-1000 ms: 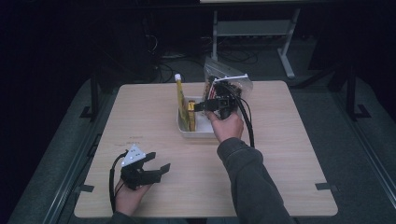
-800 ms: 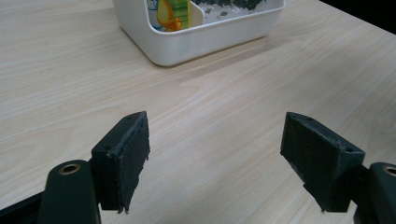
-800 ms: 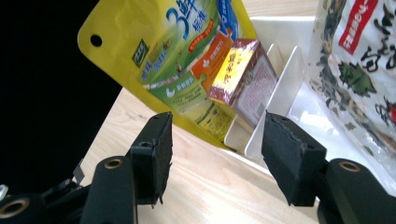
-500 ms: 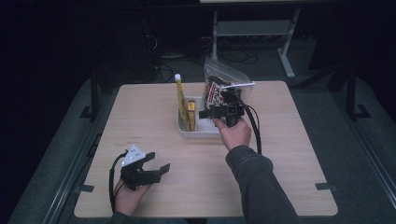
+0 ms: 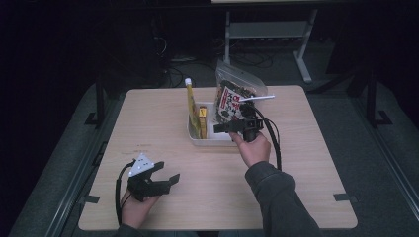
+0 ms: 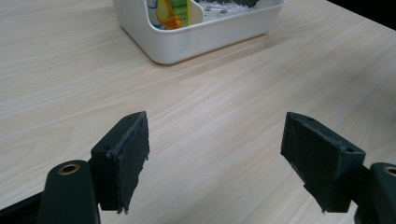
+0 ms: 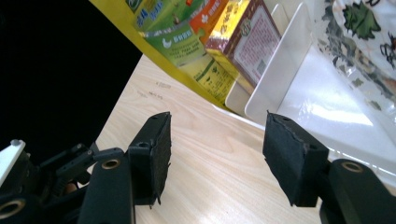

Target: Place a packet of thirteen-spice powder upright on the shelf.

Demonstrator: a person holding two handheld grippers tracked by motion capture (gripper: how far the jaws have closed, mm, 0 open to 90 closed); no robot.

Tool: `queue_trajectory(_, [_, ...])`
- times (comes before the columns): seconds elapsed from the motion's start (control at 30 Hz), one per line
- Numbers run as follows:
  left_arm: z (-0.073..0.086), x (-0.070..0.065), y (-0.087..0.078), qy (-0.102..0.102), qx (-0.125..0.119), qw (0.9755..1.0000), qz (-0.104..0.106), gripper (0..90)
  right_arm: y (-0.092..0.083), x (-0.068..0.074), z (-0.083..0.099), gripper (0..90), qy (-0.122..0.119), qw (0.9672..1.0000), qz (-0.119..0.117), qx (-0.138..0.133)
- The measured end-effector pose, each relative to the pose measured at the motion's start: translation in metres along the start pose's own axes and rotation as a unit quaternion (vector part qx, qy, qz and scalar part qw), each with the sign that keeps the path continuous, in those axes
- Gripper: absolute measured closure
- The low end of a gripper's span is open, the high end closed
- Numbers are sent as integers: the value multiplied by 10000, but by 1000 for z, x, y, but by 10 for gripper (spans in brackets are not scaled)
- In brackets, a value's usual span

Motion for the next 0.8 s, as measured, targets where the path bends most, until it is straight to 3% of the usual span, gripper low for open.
queue_trajectory(0.8, [1, -2, 2, 34, 56, 10000, 7, 225, -8, -17, 34, 391, 65, 9996, -205, 185])
Point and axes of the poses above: each handheld gripper's, and its own axes: y roughly forward along the jaws, z roughly out of its underside, x roughly to its left, the point moved 6 cm from there along y, roughly forward along the jaws, and after that the axes turned 4 degrees about -y, right-handed, at the moved point
